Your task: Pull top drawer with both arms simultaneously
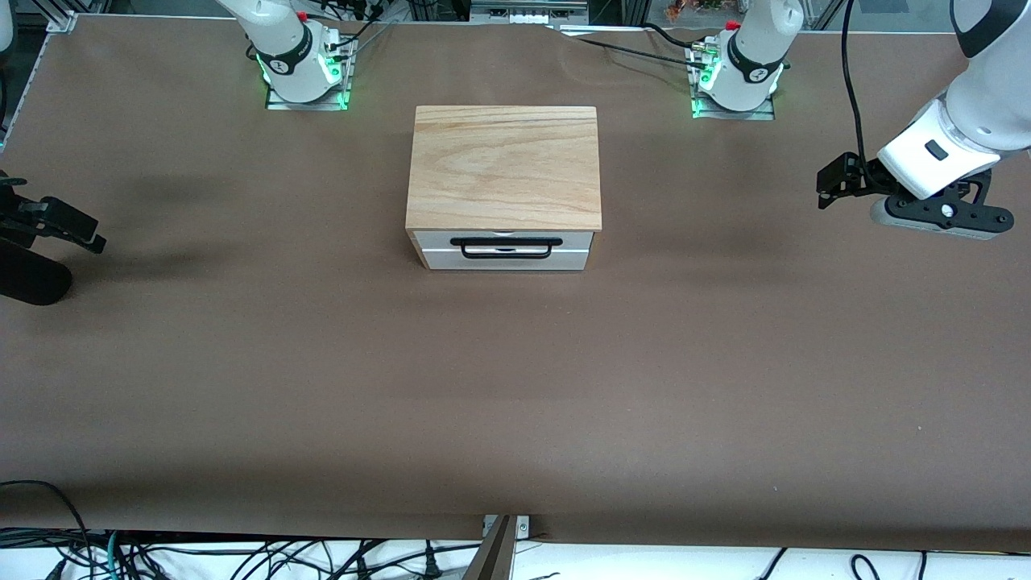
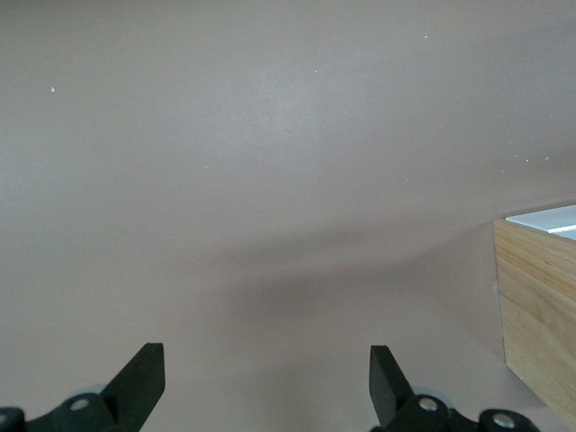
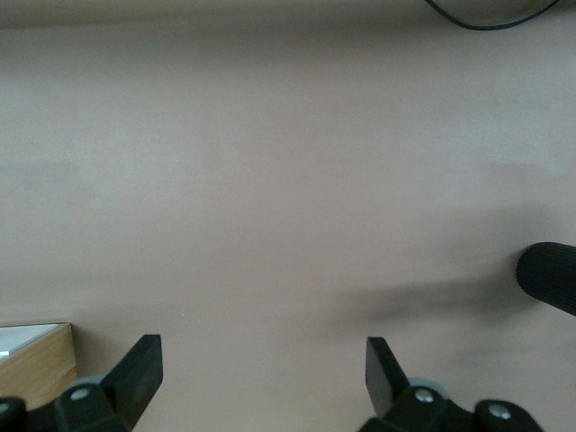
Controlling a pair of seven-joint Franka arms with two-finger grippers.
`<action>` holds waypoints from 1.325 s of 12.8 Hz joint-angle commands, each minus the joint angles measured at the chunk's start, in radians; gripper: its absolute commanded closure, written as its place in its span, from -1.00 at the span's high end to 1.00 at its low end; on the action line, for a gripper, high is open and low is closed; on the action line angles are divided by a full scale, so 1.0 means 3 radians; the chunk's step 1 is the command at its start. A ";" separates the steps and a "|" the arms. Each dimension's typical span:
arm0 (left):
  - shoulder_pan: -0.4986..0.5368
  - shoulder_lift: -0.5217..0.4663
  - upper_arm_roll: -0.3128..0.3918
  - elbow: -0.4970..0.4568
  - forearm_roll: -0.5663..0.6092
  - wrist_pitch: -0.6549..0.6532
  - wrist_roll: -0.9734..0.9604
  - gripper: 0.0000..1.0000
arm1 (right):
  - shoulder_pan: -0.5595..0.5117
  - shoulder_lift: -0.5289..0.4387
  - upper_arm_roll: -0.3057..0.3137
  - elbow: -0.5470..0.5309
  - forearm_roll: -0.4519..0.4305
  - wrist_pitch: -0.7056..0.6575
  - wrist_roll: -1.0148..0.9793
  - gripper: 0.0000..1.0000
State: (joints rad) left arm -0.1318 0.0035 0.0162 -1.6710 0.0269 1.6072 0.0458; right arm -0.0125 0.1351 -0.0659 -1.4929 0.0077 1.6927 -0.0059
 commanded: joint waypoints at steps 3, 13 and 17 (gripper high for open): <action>0.0030 -0.0027 -0.0013 0.0037 -0.0064 -0.0050 -0.0020 1.00 | -0.0035 0.0005 0.0025 0.0047 0.0005 -0.0038 -0.0042 1.00; -0.0026 0.0136 -0.0033 0.0058 -0.0216 -0.0192 0.0016 1.00 | 0.0036 0.0101 0.0051 0.0016 0.0000 -0.0079 0.0009 1.00; -0.0031 0.0402 -0.0033 0.0144 -0.0911 -0.0193 0.0021 1.00 | 0.0210 0.0377 0.0056 0.0016 0.0096 -0.0135 -0.0016 1.00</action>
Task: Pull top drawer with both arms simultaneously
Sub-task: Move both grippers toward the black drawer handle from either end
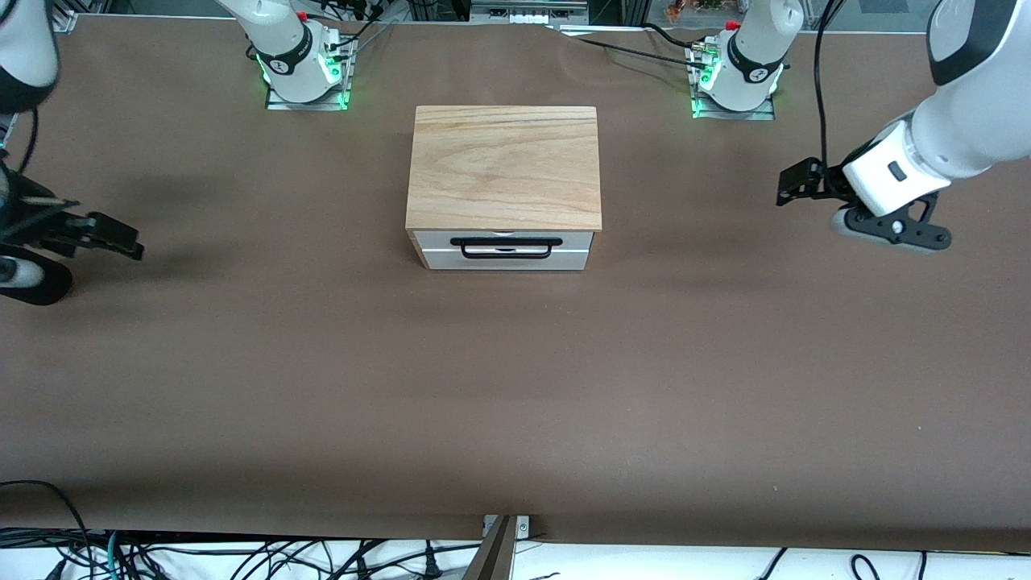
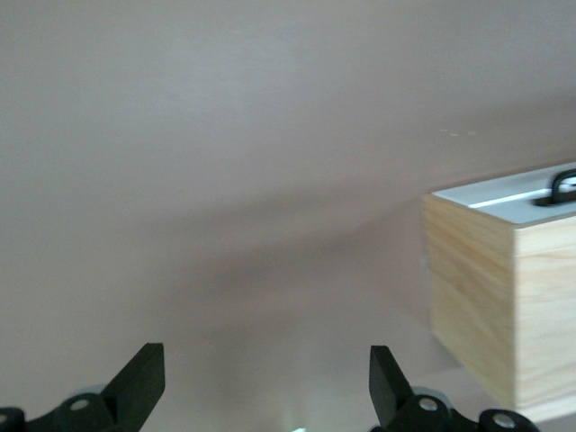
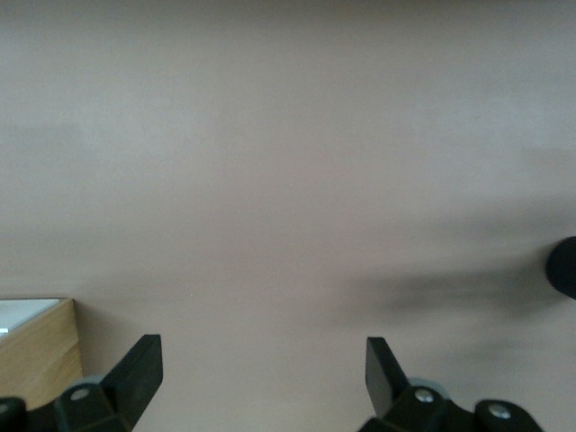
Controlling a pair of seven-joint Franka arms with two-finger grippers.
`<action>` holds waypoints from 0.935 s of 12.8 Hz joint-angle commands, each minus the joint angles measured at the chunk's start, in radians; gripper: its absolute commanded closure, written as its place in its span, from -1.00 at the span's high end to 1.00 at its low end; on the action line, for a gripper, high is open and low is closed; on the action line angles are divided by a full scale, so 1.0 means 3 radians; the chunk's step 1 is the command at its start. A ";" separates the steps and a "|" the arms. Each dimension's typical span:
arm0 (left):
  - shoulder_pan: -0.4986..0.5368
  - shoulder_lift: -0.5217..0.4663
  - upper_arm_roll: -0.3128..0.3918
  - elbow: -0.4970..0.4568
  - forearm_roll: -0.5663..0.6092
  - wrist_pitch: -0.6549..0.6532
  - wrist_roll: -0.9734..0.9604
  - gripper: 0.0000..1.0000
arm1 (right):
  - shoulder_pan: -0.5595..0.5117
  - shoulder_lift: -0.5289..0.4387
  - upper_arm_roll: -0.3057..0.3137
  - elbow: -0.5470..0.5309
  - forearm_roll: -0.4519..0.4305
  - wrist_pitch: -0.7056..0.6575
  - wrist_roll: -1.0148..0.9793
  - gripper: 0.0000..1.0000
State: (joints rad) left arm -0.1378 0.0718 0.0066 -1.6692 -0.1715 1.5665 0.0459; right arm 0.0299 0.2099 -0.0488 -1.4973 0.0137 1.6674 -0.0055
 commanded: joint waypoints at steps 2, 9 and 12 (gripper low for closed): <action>-0.0011 0.0429 0.0004 0.0246 -0.0796 -0.0057 0.0021 1.00 | 0.0044 0.0286 -0.0001 0.0031 0.0656 -0.0051 -0.0028 1.00; -0.0047 0.1416 -0.0007 0.0272 -0.2780 -0.0032 0.1073 1.00 | -0.0064 0.0956 -0.0011 -0.0096 0.2953 -0.0010 -0.0558 1.00; -0.0225 0.1779 -0.0001 0.0267 -0.3451 -0.0022 0.1563 1.00 | -0.0043 0.1151 -0.0011 -0.0403 0.3746 -0.0005 -0.1477 1.00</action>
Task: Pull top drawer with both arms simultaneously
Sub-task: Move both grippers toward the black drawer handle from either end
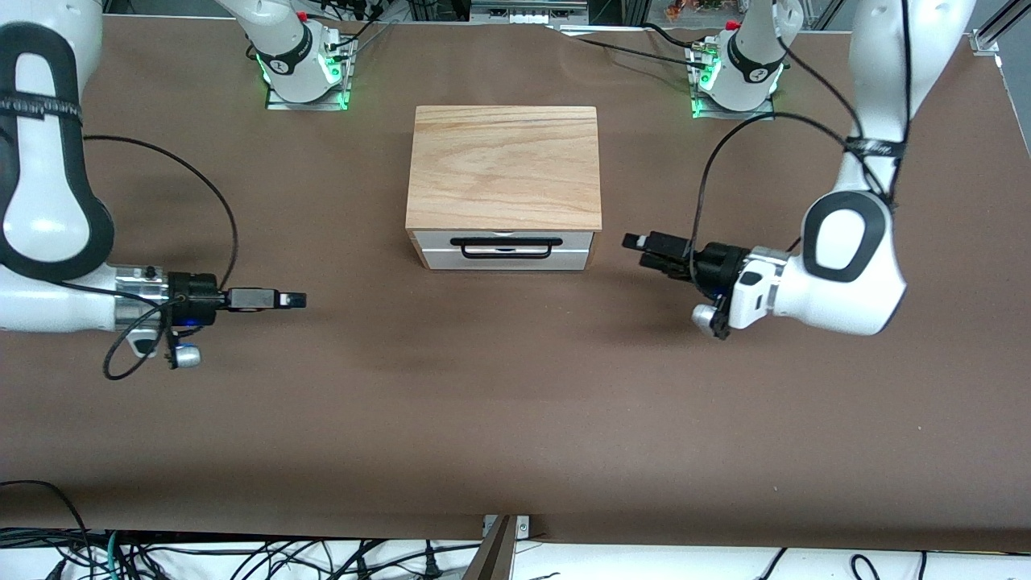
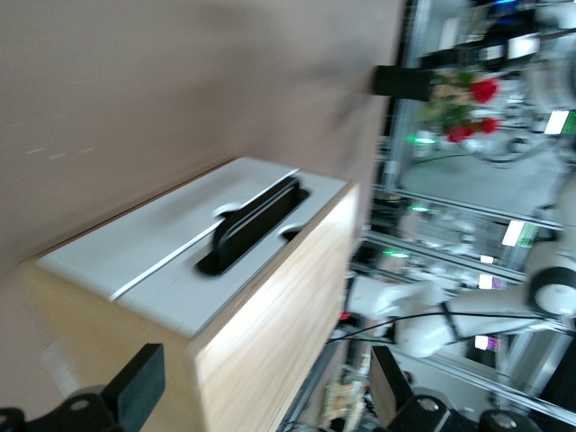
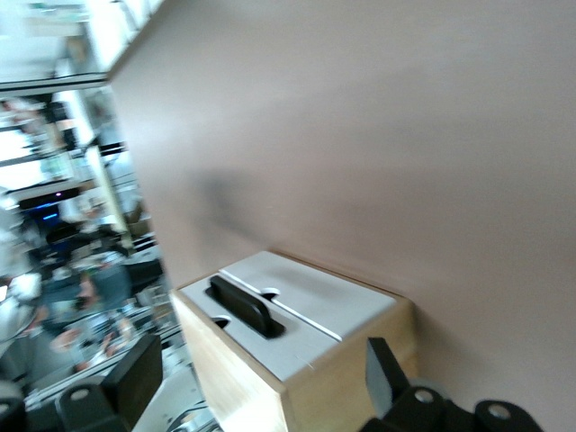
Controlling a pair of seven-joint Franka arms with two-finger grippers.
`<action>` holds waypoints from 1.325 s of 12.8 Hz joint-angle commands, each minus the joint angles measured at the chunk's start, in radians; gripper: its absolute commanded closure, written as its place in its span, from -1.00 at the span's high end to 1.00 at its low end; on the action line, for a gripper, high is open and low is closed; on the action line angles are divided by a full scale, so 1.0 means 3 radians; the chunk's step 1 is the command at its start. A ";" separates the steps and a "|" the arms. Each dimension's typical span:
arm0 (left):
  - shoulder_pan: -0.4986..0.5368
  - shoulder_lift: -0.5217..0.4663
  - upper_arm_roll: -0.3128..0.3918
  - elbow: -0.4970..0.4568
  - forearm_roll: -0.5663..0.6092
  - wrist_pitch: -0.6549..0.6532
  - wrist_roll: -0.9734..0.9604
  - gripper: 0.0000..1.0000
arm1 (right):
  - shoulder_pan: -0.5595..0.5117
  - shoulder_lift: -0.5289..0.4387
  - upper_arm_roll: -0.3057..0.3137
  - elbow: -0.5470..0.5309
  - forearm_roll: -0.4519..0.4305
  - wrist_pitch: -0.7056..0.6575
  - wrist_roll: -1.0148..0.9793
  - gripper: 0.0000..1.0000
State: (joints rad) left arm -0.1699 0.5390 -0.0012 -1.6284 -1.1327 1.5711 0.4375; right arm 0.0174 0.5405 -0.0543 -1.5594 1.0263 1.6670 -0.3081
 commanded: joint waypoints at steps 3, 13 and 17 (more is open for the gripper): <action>-0.0211 0.0539 0.0020 0.0110 -0.0590 -0.0042 0.0952 0.98 | 0.0156 0.0304 0.0017 -0.0395 0.0939 -0.0009 -0.1322 1.00; -0.0497 0.0914 0.0020 -0.0018 -0.1230 0.0157 0.2070 0.06 | 0.0939 0.0407 0.0022 -0.0953 0.2122 0.0181 -0.2118 1.00; -0.0589 0.0949 0.0019 -0.0058 -0.1368 0.0152 0.2075 -0.77 | 0.0955 0.0407 0.0130 -0.1096 0.2137 0.0114 -0.2179 1.00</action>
State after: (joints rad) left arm -0.3342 0.8215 -0.0004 -1.6320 -1.5060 1.6133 1.0264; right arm 0.3048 0.6861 -0.0335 -1.8440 1.6448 1.7085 -0.9332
